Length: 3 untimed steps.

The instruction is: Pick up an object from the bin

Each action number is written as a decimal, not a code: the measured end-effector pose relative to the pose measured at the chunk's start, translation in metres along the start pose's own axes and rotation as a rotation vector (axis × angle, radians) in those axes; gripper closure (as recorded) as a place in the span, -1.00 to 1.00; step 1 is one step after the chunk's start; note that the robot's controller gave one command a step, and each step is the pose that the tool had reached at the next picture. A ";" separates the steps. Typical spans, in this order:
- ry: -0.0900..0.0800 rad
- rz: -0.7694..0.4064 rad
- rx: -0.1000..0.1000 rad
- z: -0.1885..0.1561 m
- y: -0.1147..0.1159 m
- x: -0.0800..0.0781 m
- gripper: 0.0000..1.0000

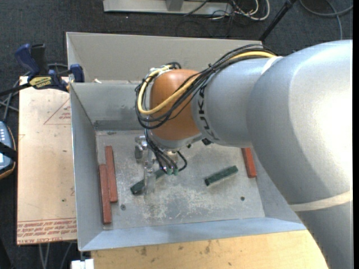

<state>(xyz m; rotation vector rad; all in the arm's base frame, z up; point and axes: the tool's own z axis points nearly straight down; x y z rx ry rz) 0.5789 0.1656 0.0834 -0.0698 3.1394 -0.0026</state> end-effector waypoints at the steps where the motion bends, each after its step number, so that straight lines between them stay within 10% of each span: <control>1: -0.005 -0.298 -0.003 0.013 -0.033 -0.035 1.00; 2: -0.003 -0.298 -0.004 0.013 -0.033 -0.034 -1.00; 3: -0.003 -0.297 -0.004 0.013 -0.033 -0.034 -1.00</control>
Offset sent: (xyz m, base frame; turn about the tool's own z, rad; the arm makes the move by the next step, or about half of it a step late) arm 0.0000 0.0000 0.0000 0.0000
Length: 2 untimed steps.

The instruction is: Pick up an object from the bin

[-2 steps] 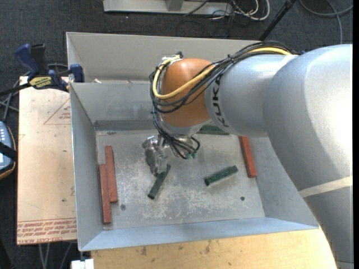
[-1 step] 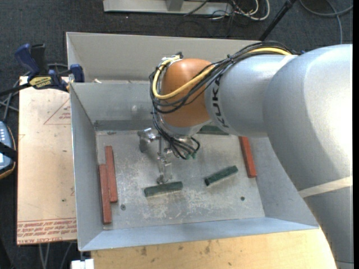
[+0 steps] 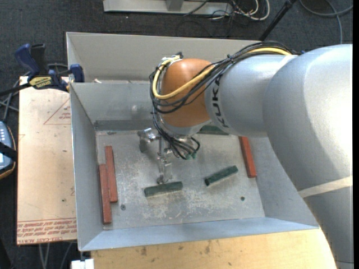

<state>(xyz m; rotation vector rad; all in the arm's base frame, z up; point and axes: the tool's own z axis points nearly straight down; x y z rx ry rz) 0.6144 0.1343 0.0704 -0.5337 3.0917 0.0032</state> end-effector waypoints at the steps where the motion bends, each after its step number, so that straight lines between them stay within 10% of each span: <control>1: 0.010 -0.042 -0.001 -0.036 0.012 0.058 -1.00; 2: 0.003 -0.116 0.000 -0.056 0.016 0.087 -1.00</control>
Offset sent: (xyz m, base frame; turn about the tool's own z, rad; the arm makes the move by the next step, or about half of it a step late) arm -0.0568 -0.0302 0.0504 -0.2585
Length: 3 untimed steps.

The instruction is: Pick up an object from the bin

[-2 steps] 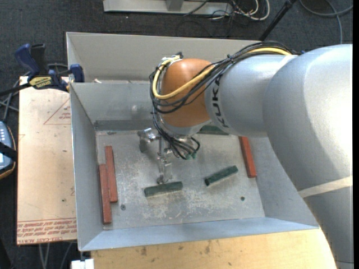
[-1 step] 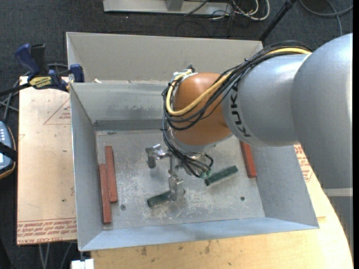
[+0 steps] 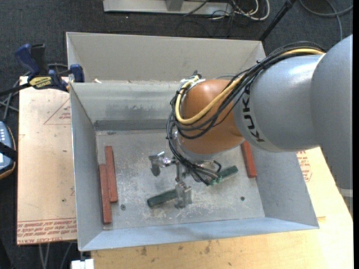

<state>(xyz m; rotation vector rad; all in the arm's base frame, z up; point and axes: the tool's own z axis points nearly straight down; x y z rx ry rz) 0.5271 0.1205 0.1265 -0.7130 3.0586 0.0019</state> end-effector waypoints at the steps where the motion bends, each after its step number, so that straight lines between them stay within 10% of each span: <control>1: 0.002 -0.032 -0.001 0.057 0.028 0.021 1.00; 2: 0.002 -0.032 -0.001 0.057 0.028 0.021 1.00; 3: -0.001 -0.022 0.000 -0.076 0.018 0.018 1.00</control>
Offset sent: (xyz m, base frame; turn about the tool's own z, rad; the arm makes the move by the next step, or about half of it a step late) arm 0.0000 0.0000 0.0000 0.0000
